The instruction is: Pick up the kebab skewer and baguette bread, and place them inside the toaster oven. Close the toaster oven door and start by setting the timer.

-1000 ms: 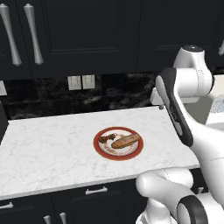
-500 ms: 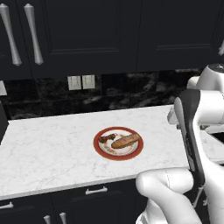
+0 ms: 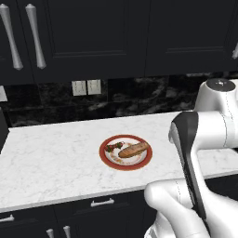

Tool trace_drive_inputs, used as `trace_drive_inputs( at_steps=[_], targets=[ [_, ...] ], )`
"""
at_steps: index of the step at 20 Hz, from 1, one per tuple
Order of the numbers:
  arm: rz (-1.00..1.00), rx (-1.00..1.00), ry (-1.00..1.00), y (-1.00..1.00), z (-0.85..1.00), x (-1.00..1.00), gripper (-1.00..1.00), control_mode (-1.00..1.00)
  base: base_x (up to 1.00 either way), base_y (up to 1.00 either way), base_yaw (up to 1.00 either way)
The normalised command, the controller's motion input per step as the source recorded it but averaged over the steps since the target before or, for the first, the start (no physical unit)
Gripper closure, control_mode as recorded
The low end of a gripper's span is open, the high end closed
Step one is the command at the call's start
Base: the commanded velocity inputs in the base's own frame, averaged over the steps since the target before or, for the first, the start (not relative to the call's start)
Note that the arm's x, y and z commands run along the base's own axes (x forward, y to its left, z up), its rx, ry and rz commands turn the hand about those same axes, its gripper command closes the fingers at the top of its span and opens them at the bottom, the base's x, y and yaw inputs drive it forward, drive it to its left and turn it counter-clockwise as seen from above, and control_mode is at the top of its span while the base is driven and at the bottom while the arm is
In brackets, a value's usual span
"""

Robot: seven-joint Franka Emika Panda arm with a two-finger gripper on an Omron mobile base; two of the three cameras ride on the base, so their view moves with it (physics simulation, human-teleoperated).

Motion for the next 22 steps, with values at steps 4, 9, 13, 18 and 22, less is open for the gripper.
trace_drive_inputs(
  at_steps=[4,9,13,18,22],
  targets=[
    [0.00,0.00,0.00,0.00,0.00,0.00,-1.00,-1.00,0.00,0.00,0.00],
    [0.00,0.00,0.00,-0.01,0.00,-0.03,-1.00,1.00,-0.14,-0.14,0.00],
    [0.00,0.00,0.00,0.00,0.00,0.00,-1.00,1.00,-0.26,-0.92,-0.02],
    [0.00,0.00,0.00,0.00,0.00,0.00,-1.00,1.00,0.07,-0.76,-0.06],
    [0.00,0.00,0.00,0.00,0.00,0.00,-1.00,1.00,0.31,-0.06,0.00]
  ],
)
